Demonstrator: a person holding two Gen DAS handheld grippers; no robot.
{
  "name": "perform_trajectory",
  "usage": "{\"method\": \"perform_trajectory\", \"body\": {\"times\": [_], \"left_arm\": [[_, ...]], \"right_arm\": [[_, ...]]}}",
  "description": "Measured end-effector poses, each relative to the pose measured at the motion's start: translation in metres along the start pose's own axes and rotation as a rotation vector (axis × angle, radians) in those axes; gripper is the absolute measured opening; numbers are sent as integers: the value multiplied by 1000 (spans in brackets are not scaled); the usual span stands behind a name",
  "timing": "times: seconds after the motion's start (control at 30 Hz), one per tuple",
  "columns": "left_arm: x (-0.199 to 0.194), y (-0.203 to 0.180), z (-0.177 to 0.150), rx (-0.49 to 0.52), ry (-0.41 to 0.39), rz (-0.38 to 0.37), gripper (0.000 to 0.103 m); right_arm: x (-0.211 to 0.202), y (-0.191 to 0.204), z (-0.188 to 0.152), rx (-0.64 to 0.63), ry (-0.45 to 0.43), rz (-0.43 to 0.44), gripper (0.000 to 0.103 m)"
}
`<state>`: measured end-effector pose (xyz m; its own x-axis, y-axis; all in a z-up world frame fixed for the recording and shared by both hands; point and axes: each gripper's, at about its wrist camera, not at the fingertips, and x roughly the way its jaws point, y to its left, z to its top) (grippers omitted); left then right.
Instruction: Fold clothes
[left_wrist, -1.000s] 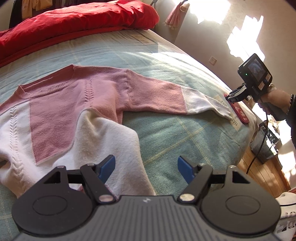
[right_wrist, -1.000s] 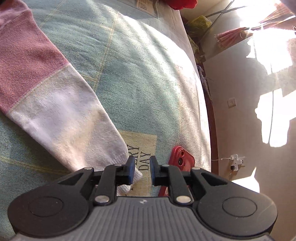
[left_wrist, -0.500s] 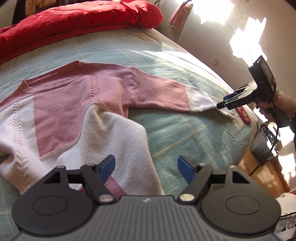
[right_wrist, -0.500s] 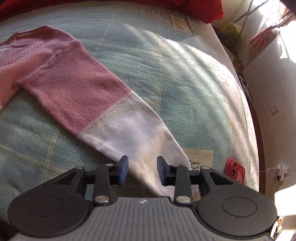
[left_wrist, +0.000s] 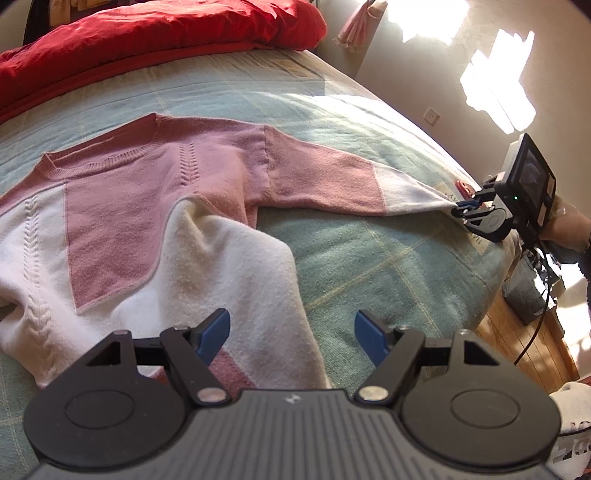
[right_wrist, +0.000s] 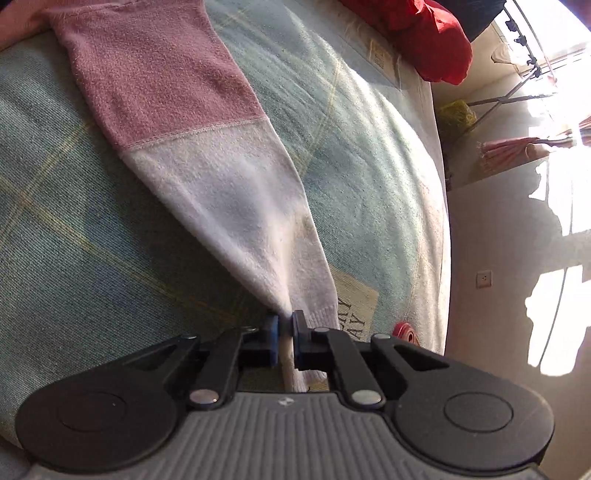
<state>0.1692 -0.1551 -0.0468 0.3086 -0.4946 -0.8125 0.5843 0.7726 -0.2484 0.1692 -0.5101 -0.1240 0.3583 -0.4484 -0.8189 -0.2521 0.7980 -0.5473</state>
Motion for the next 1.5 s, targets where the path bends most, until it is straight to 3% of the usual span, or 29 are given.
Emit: {"method": "perform_trajectory", "body": {"times": [0.17, 0.3, 0.43, 0.5, 0.6, 0.77, 0.87, 0.93, 0.97, 1.07, 1.23, 1.33, 1.4, 1.5], "left_arm": [[0, -2, 1, 8, -3, -6, 75], [-4, -1, 0, 4, -4, -11, 75], [-7, 1, 0, -1, -5, -7, 75], [-6, 3, 0, -5, -4, -4, 75], [0, 5, 0, -15, 9, 2, 75], [4, 3, -4, -19, 30, 11, 75], [8, 5, -3, -33, 46, 33, 75], [12, 5, -1, -34, 54, 44, 75], [14, 5, 0, -34, 58, 49, 75], [20, -1, 5, -14, 69, 55, 75], [23, -14, 11, 17, 62, 42, 75], [22, -19, 12, 20, 57, 29, 76], [21, -20, 11, 26, 58, 30, 76], [17, -20, 10, 33, 57, 25, 76]], "right_arm": [[1, -21, -6, 98, 36, 98, 11], [-21, -48, 3, 264, -31, 263, 23], [-42, -71, 17, 332, -122, 335, 31], [-37, -79, 26, 345, -141, 327, 36], [-9, -84, 40, 338, -111, 281, 36], [54, -73, 48, 219, -44, 256, 36], [71, -80, 43, 235, -48, 318, 36], [74, -88, 38, 289, -48, 378, 31], [73, -91, 36, 315, -51, 409, 15], [62, -81, 31, 281, -75, 397, 8], [45, -85, 33, 248, -124, 282, 4], [52, -93, 38, 278, -113, 274, 5], [59, -87, 38, 267, -77, 252, 17], [52, -81, 33, 285, -95, 218, 19]]}}
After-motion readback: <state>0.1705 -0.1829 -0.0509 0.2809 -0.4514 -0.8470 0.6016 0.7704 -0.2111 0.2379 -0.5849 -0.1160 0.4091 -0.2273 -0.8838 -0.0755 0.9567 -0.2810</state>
